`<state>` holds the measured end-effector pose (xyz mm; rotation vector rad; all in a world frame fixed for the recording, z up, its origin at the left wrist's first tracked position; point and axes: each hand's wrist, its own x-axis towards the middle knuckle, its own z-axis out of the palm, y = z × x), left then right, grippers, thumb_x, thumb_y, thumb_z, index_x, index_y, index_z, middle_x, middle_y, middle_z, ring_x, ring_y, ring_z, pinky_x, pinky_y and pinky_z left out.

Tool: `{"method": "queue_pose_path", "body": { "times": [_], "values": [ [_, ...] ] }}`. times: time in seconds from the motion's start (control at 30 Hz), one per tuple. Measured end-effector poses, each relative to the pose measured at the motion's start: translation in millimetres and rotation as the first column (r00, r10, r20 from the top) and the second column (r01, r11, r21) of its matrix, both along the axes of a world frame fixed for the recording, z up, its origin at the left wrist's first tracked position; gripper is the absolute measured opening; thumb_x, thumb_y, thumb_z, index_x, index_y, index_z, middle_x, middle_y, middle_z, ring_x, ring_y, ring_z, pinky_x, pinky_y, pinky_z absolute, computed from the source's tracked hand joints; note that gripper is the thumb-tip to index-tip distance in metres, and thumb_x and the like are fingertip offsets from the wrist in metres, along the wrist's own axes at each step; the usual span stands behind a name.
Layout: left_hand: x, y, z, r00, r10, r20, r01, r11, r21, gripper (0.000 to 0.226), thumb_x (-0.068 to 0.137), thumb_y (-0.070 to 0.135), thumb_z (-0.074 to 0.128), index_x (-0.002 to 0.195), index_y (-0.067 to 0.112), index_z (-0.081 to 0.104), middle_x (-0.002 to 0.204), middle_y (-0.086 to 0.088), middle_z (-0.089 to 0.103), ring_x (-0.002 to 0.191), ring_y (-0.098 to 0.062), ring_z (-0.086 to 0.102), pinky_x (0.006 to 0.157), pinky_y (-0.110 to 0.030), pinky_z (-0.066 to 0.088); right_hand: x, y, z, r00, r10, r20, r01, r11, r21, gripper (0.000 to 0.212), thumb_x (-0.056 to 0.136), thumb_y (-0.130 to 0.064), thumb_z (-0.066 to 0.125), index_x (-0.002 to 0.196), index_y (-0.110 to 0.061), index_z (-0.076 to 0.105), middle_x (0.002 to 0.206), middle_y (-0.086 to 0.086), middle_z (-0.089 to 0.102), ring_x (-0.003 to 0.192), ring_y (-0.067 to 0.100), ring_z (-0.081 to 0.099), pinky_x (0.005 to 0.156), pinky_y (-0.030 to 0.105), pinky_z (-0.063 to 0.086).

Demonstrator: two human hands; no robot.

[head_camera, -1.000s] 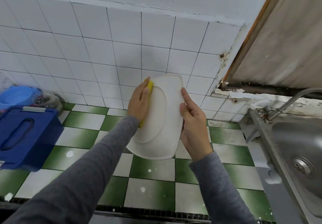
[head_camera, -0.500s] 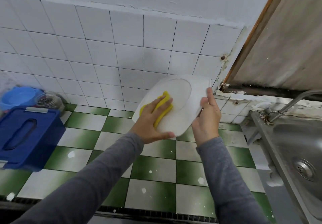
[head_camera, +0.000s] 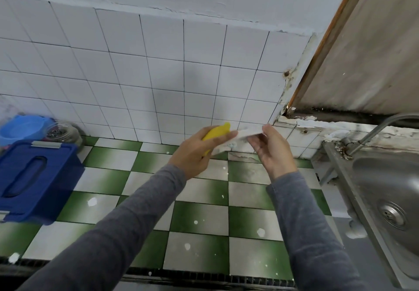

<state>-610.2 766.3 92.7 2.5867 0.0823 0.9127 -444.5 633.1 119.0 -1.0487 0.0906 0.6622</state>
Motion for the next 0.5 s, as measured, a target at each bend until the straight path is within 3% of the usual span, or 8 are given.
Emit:
{"method": "queue_pose_path", "body": {
  "times": [0.1,0.13,0.2,0.27,0.3,0.43,0.5],
  "values": [
    [-4.8,6.9,-0.3,0.992,0.111,0.067,-0.088,0.953,-0.289,0.060,0.101,0.014,0.045,0.145,0.053,0.031,0.118,0.004,0.057,0.084,-0.016,0.056,0.075,-0.028,0.056,-8.6,-12.9,-16.2,0.933,0.168,0.318,-0.087,0.963,-0.253,0.052,0.100,-0.030,0.060,0.149,-0.023,0.044,0.129,0.001,0.063,0.118,0.017,0.060,0.095,0.029,0.050],
    [-7.7,7.9,1.2,0.986,0.148,0.070,-0.100,0.882,-0.461,0.061,0.102,0.013,0.046,0.144,0.056,0.034,0.114,0.006,0.058,0.080,-0.018,0.060,0.072,-0.031,0.059,-9.0,-18.4,-25.6,0.874,0.232,0.427,-0.080,0.935,-0.345,0.054,0.098,-0.037,0.062,0.149,-0.031,0.044,0.140,0.000,0.058,0.128,0.016,0.054,0.102,0.032,0.046],
    [-14.1,8.8,6.4,0.982,0.180,0.058,-0.076,0.655,-0.751,0.064,0.102,0.006,0.049,0.138,0.059,0.041,0.111,0.002,0.060,0.071,-0.012,0.064,0.064,-0.027,0.060,-7.2,-31.7,-44.8,0.758,0.354,0.548,-0.047,0.868,-0.495,0.054,0.094,-0.046,0.065,0.144,-0.048,0.046,0.157,0.001,0.041,0.146,0.018,0.035,0.118,0.046,0.033],
    [-19.0,14.3,8.9,0.975,0.214,0.060,-0.055,0.493,-0.868,0.066,0.099,0.001,0.053,0.129,0.059,0.045,0.117,0.001,0.062,0.078,-0.005,0.065,0.073,-0.029,0.061,-5.8,-44.9,-57.3,0.705,0.441,0.555,-0.053,0.814,-0.578,0.054,0.092,-0.047,0.065,0.142,-0.054,0.044,0.163,-0.003,0.028,0.154,0.014,0.010,0.124,0.051,0.015],
    [-21.1,18.7,8.7,0.971,0.230,0.056,-0.051,0.433,-0.900,0.069,0.098,0.000,0.055,0.126,0.062,0.048,0.121,0.002,0.063,0.087,-0.010,0.065,0.080,-0.034,0.061,-6.1,-50.6,-60.0,0.690,0.462,0.557,-0.076,0.812,-0.579,0.056,0.091,-0.047,0.066,0.142,-0.055,0.044,0.162,-0.010,0.029,0.154,0.011,0.006,0.125,0.050,0.012],
    [-26.1,35.0,4.6,0.976,0.214,0.031,0.008,0.107,-0.994,0.072,0.095,-0.003,0.057,0.132,0.057,0.049,0.119,0.009,0.069,0.094,-0.021,0.068,0.076,-0.041,0.061,-9.0,-62.4,-50.9,0.658,0.463,0.594,-0.162,0.857,-0.489,0.057,0.093,-0.027,0.069,0.140,-0.053,0.049,0.141,-0.038,0.044,0.142,-0.003,0.034,0.119,0.039,0.033],
    [-27.4,37.7,1.7,0.982,0.187,0.033,0.028,0.031,-0.999,0.071,0.095,-0.003,0.057,0.134,0.056,0.050,0.116,0.008,0.072,0.094,-0.023,0.069,0.075,-0.045,0.061,-11.2,-64.2,-43.3,0.641,0.458,0.616,-0.163,0.865,-0.474,0.056,0.095,-0.021,0.067,0.141,-0.048,0.050,0.140,-0.040,0.046,0.137,-0.009,0.038,0.112,0.034,0.042]
  ]
}}
